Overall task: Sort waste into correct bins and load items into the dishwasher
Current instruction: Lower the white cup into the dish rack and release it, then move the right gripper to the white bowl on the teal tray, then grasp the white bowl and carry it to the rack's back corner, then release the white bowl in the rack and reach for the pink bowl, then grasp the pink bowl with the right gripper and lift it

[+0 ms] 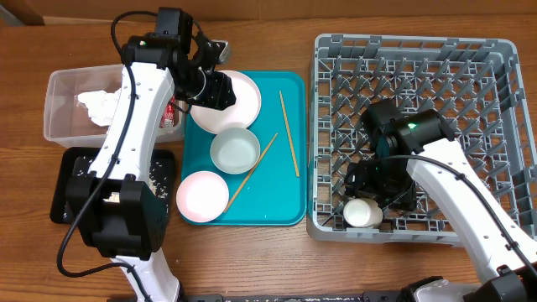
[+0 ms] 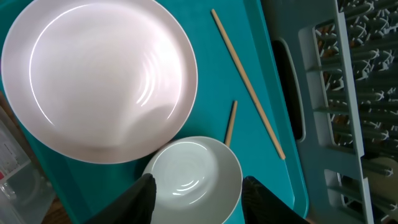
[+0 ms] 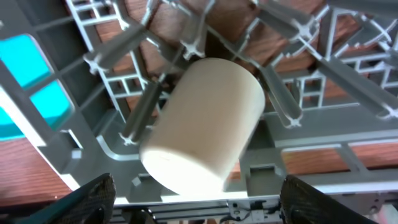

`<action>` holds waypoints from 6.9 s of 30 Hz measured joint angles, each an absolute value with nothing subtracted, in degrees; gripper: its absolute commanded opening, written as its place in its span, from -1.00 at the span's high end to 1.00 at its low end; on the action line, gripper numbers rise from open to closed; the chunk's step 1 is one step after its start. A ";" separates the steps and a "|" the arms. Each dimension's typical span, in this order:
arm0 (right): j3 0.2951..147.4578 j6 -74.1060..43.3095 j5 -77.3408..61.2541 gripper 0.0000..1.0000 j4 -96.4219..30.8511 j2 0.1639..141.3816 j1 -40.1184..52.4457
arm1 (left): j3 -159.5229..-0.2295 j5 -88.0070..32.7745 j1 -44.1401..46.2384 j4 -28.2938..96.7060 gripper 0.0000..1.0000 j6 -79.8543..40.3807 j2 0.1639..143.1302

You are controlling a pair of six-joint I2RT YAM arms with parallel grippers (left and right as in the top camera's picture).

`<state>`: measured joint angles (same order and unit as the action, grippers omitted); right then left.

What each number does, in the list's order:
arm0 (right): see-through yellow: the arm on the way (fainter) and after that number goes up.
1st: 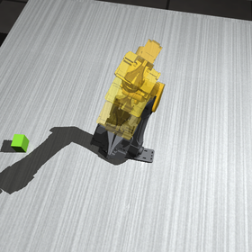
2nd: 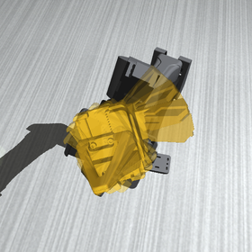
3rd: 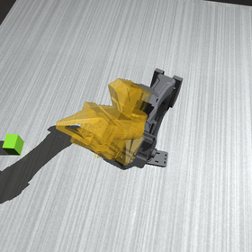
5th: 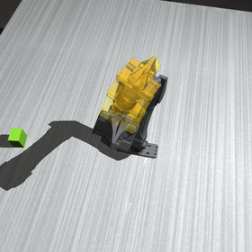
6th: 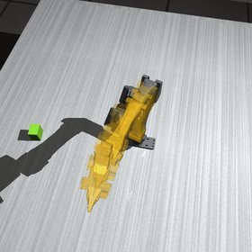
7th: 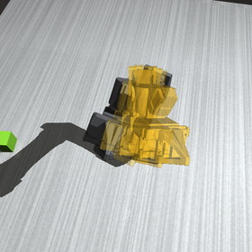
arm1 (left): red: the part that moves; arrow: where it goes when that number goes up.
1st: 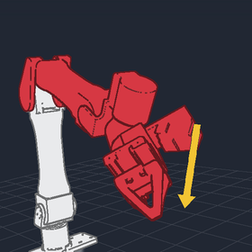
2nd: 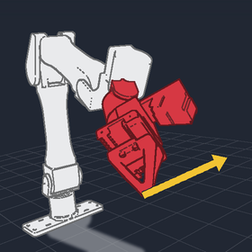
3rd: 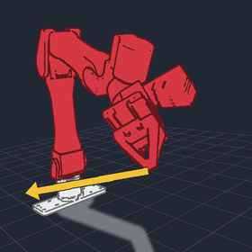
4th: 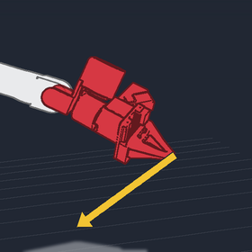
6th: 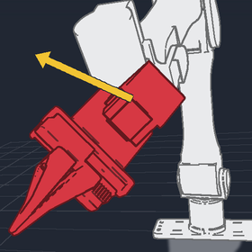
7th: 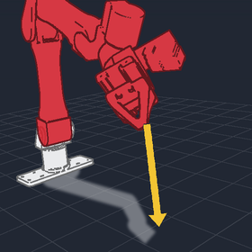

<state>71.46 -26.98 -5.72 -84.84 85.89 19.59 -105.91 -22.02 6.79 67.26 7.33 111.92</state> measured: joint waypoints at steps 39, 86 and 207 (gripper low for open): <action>85.54 -23.97 -18.24 -0.01 -36.75 119.44 33.04 | -117.71 -11.68 -2.35 73.71 -0.68 -3.11 111.87; 109.36 -20.34 14.55 0.92 -60.58 106.98 25.63 | -117.71 -11.29 -2.35 73.71 -1.00 -3.29 111.87; 89.45 -4.08 -6.72 -0.15 -37.54 120.73 51.33 | -117.69 -11.29 -2.35 73.69 -1.00 -3.29 111.87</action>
